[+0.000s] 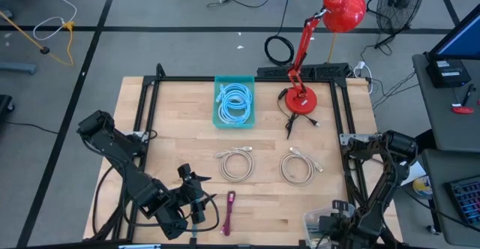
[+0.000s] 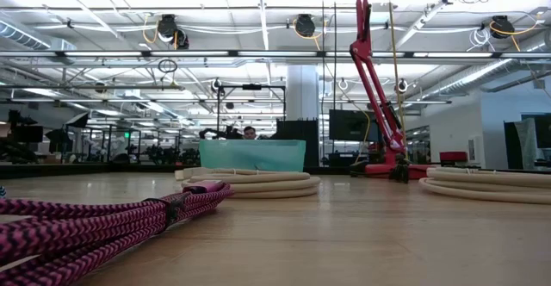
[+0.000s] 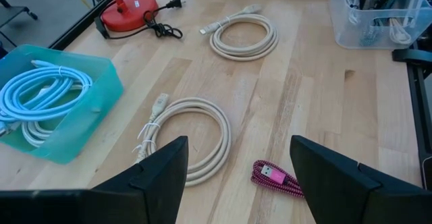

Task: Pick & Place USB Port
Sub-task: Put the gray USB cable into the transparent bin, then put the right brown HDMI cable into the green bin

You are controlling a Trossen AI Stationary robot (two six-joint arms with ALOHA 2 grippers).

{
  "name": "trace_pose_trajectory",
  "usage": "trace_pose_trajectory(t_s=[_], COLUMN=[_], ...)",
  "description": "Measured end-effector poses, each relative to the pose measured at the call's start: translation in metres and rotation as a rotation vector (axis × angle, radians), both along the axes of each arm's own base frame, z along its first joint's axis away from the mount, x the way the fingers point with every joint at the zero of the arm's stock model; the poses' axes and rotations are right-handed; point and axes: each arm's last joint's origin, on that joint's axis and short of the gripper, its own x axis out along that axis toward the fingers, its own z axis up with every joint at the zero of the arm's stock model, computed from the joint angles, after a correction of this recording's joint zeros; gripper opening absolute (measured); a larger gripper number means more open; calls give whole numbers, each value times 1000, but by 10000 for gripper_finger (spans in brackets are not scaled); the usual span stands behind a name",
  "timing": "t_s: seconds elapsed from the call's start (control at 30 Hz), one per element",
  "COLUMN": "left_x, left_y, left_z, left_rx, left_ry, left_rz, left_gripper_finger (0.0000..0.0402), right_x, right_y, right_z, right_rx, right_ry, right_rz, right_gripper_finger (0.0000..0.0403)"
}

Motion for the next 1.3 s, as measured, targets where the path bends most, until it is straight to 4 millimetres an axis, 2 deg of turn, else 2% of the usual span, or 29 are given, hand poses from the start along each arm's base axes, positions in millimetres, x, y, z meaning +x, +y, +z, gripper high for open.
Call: trace_pose_trajectory(t_s=[0.3,0.67,1.07,1.3], left_x=[0,0,0,0], left_y=[0,0,0,0], left_z=[0,0,0,0], left_rx=[0,-2,-1,0], left_ry=[0,-1,-1,-1], left_rz=[0,2,1,-1], left_gripper_finger=[262,262,262,262], right_x=[2,2,1,4], right_y=[5,5,-7,-22], right_z=[2,5,32,51], right_rx=[71,100,124,139], right_ry=[2,23,-22,-30], right_rz=[-20,-28,-45,-54], right_gripper_finger=[157,165,164,164])
